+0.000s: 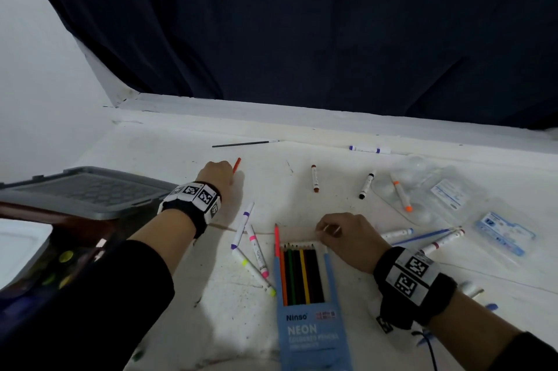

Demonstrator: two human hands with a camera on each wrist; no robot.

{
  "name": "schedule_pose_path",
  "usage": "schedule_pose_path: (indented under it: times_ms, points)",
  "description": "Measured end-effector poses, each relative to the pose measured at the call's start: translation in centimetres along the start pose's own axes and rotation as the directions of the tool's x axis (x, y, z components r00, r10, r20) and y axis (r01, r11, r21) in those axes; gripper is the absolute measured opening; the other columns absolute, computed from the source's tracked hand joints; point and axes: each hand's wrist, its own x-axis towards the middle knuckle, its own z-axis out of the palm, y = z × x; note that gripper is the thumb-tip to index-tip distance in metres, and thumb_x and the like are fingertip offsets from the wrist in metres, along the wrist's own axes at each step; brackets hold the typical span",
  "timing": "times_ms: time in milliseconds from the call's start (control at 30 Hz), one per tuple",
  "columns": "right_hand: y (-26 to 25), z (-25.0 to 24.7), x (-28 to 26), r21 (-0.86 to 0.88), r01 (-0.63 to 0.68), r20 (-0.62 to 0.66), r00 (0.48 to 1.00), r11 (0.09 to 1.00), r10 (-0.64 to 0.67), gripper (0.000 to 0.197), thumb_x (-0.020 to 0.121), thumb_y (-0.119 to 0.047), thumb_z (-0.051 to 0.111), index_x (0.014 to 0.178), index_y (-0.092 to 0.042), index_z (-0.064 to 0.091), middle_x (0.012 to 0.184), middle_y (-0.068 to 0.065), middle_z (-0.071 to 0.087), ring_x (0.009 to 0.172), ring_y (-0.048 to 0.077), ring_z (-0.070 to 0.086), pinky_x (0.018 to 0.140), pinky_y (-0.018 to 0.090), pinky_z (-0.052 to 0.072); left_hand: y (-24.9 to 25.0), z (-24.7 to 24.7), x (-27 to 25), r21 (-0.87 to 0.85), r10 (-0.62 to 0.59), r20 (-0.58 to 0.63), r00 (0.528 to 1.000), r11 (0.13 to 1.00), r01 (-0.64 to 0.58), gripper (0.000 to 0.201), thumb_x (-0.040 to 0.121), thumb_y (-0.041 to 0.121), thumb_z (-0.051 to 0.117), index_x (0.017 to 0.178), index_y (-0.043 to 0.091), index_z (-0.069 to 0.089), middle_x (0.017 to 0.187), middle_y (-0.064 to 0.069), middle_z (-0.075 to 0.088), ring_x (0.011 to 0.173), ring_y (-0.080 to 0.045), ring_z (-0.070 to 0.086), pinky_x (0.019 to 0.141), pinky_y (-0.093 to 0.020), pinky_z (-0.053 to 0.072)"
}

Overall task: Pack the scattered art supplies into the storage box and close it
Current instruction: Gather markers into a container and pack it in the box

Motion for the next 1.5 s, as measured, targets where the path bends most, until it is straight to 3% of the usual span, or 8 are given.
schedule_pose_path:
  times_ms: [333, 533, 733, 800, 900, 1267, 1400, 1500]
  points:
    - [-1.8, 0.2, -3.7, 0.107, 0.079, -0.033, 0.997, 0.991, -0.075, 0.009, 0.092, -0.018, 0.064, 0.088, -0.019, 0.072, 0.083, -0.008, 0.07, 0.078, 0.003, 0.063, 0.069, 0.015, 0.049, -2.5, -4.0, -13.9, -0.518, 0.121, -0.356, 0.927, 0.8, -0.304, 0.025, 0.082, 0.003, 0.074, 0.097, 0.024, 0.078, 0.089, 0.012, 0.075, 0.079, 0.001, 0.069, 0.079, -0.012, 0.054]
    - [-2.1, 2.0, -5.0, 0.043, 0.105, -0.154, 0.983, 0.994, -0.097, 0.003, 0.09, -0.017, 0.066, 0.09, -0.019, 0.069, 0.09, -0.004, 0.064, 0.087, 0.008, 0.058, 0.08, 0.019, 0.045, -4.1, -3.8, -21.4, -0.731, 0.039, -0.449, 0.893, 0.559, -0.392, 0.025, 0.081, -0.001, 0.077, 0.101, 0.014, 0.074, 0.088, 0.0, 0.077, 0.082, -0.01, 0.072, 0.079, -0.019, 0.056]
    - [-1.2, 3.3, -6.3, -0.054, -0.053, -0.021, 0.998, 0.997, 0.052, 0.031, 0.09, -0.028, 0.065, 0.119, -0.023, 0.059, 0.121, -0.006, 0.055, 0.113, 0.012, 0.052, 0.098, 0.029, 0.043, -1.7, 0.1, -23.3, -0.908, -0.024, -0.358, 0.933, 0.241, -0.342, 0.041, 0.073, 0.008, 0.081, 0.109, 0.017, 0.063, 0.077, -0.029, 0.065, 0.067, -0.027, 0.058, 0.067, -0.023, 0.051]
    - [-1.4, 3.2, -6.6, -0.027, -0.07, -0.045, 0.997, 0.997, 0.069, 0.033, 0.09, -0.025, 0.065, 0.122, -0.02, 0.06, 0.124, -0.006, 0.057, 0.112, 0.012, 0.054, 0.098, 0.027, 0.044, -0.2, 1.3, -22.6, -0.926, 0.006, -0.331, 0.944, 0.192, -0.326, 0.034, 0.074, 0.011, 0.079, 0.105, 0.016, 0.064, 0.07, -0.021, 0.065, 0.066, -0.022, 0.056, 0.066, -0.02, 0.048]
    - [-1.6, 2.8, -7.0, -0.035, -0.054, -0.025, 0.998, 0.998, 0.053, 0.034, 0.091, -0.016, 0.063, 0.124, -0.015, 0.06, 0.125, -0.001, 0.061, 0.111, 0.013, 0.057, 0.091, 0.018, 0.04, 2.3, 2.0, -21.2, -0.922, 0.09, -0.316, 0.945, 0.207, -0.328, 0.022, 0.082, 0.004, 0.075, 0.101, 0.011, 0.067, 0.066, -0.005, 0.067, 0.065, -0.017, 0.062, 0.071, -0.025, 0.052]
    - [-2.6, 0.7, -7.6, -0.255, 0.052, 0.164, 0.986, 0.965, -0.01, 0.043, 0.092, -0.01, 0.055, 0.135, -0.005, 0.056, 0.145, 0.004, 0.048, 0.13, 0.014, 0.046, 0.099, 0.013, 0.031, 9.0, 3.3, -13.8, -0.848, 0.21, -0.142, 0.967, 0.479, -0.228, 0.013, 0.091, 0.018, 0.071, 0.103, 0.022, 0.069, 0.082, 0.0, 0.076, 0.079, -0.013, 0.071, 0.086, -0.038, 0.058]
    - [-2.8, 0.4, -7.6, -0.169, 0.064, 0.151, 0.988, 0.984, -0.039, 0.033, 0.095, -0.006, 0.052, 0.127, -0.003, 0.062, 0.138, 0.008, 0.055, 0.122, 0.006, 0.05, 0.085, -0.003, 0.027, 9.9, 3.8, -11.9, -0.827, 0.205, -0.115, 0.972, 0.523, -0.208, 0.015, 0.09, 0.022, 0.073, 0.104, 0.024, 0.069, 0.084, 0.001, 0.075, 0.082, -0.014, 0.071, 0.086, -0.04, 0.059]
    - [-2.8, 0.3, -7.5, -0.206, 0.082, 0.116, 0.991, 0.975, -0.059, 0.03, 0.095, -0.009, 0.052, 0.119, -0.005, 0.068, 0.132, 0.005, 0.061, 0.119, 0.011, 0.053, 0.092, 0.014, 0.04, 10.2, 4.0, -10.9, -0.776, 0.176, -0.095, 0.98, 0.604, -0.183, 0.016, 0.087, 0.025, 0.076, 0.101, 0.021, 0.069, 0.085, 0.001, 0.074, 0.081, -0.015, 0.071, 0.081, -0.034, 0.059]
